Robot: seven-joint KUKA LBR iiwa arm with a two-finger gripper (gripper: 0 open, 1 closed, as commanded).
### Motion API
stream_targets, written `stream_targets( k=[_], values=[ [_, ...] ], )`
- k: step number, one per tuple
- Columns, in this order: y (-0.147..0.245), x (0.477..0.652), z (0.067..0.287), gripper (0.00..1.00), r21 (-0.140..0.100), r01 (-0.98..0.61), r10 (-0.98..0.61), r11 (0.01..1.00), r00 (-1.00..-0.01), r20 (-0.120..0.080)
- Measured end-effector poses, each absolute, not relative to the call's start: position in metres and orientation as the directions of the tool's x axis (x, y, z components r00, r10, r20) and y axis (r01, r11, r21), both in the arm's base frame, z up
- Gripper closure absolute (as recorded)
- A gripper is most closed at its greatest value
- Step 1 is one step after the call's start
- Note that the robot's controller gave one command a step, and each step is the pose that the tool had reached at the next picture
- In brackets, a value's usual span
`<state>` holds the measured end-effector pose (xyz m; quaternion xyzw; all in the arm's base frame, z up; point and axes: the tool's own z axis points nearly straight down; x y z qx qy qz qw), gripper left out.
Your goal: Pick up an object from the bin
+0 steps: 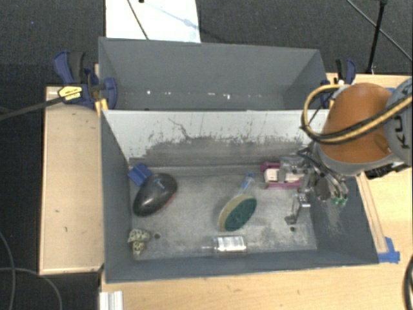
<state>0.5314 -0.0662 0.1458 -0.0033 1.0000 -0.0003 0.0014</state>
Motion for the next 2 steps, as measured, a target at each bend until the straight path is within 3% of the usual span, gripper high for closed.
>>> stream_targets(
  k=[1, 2],
  values=[
    [-0.003, 0.535, 0.122, 0.0, 0.002, -0.156, -0.156, 0.988, -0.988, 0.001],
    [0.037, 0.546, 0.068, 0.0, 0.003, -0.241, -0.241, 0.971, -0.971, 0.004]
  ],
)
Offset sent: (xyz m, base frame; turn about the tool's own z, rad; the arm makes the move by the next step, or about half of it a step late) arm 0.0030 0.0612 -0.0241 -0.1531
